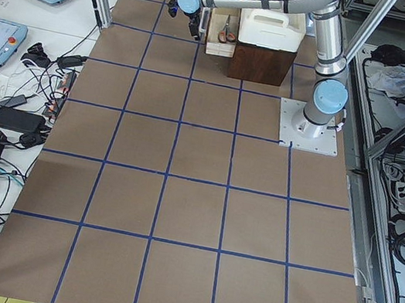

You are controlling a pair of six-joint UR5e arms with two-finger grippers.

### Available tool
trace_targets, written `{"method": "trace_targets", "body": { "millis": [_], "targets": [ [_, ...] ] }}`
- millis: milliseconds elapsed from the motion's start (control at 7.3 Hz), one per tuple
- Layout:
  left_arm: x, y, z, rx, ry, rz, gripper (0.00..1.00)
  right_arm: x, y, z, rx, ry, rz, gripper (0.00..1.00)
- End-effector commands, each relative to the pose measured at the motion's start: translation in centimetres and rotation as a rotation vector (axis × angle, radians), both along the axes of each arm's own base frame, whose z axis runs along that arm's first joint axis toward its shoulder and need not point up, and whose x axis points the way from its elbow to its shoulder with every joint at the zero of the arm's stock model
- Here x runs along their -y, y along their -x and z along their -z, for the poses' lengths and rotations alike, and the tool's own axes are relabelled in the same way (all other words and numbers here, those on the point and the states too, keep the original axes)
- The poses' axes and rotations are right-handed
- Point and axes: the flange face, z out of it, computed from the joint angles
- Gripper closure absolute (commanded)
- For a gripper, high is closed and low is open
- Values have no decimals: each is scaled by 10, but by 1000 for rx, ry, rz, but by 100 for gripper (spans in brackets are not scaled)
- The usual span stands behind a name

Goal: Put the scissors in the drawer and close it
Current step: 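Push the drawer front with the left gripper, sliding the drawer shut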

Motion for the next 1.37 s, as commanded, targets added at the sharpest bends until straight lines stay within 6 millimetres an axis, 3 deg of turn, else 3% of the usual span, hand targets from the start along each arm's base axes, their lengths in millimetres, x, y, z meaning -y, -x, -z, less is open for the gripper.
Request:
{"method": "trace_targets", "body": {
  "millis": [0,1233],
  "targets": [
    [-7,0,-1,4,-37,-6,0,0,0,0,-1,1,0,0],
    [-19,3,3,7,-140,-101,0,0,1,1,-1,-2,1,0]
  ]
}}
